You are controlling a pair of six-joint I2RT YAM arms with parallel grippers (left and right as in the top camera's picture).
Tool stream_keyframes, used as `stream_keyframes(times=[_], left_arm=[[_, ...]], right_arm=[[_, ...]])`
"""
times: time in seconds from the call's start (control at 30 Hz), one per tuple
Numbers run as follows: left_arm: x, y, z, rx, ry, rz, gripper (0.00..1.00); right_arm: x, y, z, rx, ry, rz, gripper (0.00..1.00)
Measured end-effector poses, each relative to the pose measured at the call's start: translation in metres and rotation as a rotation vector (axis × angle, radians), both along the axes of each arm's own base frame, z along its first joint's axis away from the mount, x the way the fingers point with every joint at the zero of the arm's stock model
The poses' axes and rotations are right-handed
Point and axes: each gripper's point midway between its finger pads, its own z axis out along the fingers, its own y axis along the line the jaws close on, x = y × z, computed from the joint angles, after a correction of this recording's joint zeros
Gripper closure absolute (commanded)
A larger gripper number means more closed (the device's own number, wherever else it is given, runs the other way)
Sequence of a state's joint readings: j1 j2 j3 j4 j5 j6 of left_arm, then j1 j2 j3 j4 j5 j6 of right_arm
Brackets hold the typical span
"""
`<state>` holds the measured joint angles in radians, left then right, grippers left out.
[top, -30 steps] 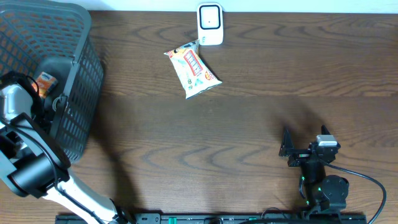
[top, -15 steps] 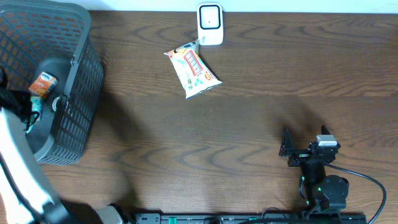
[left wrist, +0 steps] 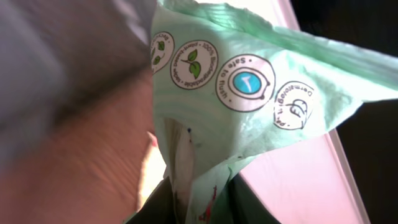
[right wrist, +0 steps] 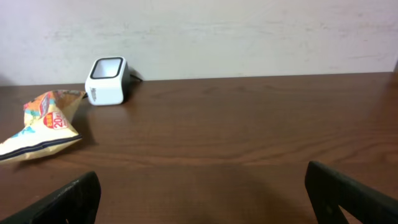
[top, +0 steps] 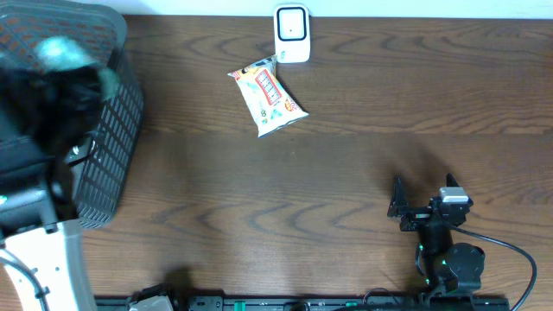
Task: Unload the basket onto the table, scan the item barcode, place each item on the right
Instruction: 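Carry the green wipes pack to the scanner and release it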
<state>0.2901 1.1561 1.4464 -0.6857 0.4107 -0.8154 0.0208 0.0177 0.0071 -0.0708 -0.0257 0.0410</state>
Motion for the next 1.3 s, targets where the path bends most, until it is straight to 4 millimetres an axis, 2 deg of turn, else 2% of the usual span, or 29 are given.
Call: stream_keyframes(times=[0.07, 0.17, 0.23, 0.33, 0.43, 0.47, 0.63, 0.77, 0.8, 0.93, 1.2, 1.3], left_arm=[[0.008, -0.036, 0.0, 0.007, -0.008, -0.102, 0.8], [0.019, -0.073, -0.01, 0.034, 0.016, -0.183, 0.79], [0.032, -0.099, -0.028, 0.069, 0.059, -0.221, 0.79], [0.053, -0.128, -0.056, 0.123, 0.114, -0.259, 0.79], [0.076, -0.16, -0.101, 0.192, 0.193, -0.312, 0.79], [0.083, -0.172, -0.121, 0.213, 0.23, -0.335, 0.79], [0.099, -0.207, -0.198, 0.273, 0.366, -0.404, 0.78], [0.102, -0.227, -0.239, 0.299, 0.429, -0.444, 0.78], [0.102, -0.234, -0.246, 0.304, 0.435, -0.454, 0.74], [0.103, -0.255, -0.259, 0.301, 0.429, -0.482, 0.73], [0.105, -0.293, -0.246, 0.284, 0.328, -0.526, 0.72], [0.104, -0.301, -0.245, 0.285, 0.312, -0.542, 0.57]], right_arm=[[0.0, 0.0, 0.0, 0.0, 0.0, 0.0, 0.01], [0.0, 0.0, 0.0, 0.0, 0.0, 0.0, 0.01], [0.0, 0.0, 0.0, 0.0, 0.0, 0.0, 0.01], [0.0, 0.0, 0.0, 0.0, 0.0, 0.0, 0.01], [0.0, 0.0, 0.0, 0.0, 0.0, 0.0, 0.01], [0.0, 0.0, 0.0, 0.0, 0.0, 0.0, 0.01], [0.0, 0.0, 0.0, 0.0, 0.0, 0.0, 0.01], [0.0, 0.0, 0.0, 0.0, 0.0, 0.0, 0.01], [0.0, 0.0, 0.0, 0.0, 0.0, 0.0, 0.01], [0.0, 0.0, 0.0, 0.0, 0.0, 0.0, 0.01], [0.0, 0.0, 0.0, 0.0, 0.0, 0.0, 0.01], [0.0, 0.0, 0.0, 0.0, 0.0, 0.0, 0.01]])
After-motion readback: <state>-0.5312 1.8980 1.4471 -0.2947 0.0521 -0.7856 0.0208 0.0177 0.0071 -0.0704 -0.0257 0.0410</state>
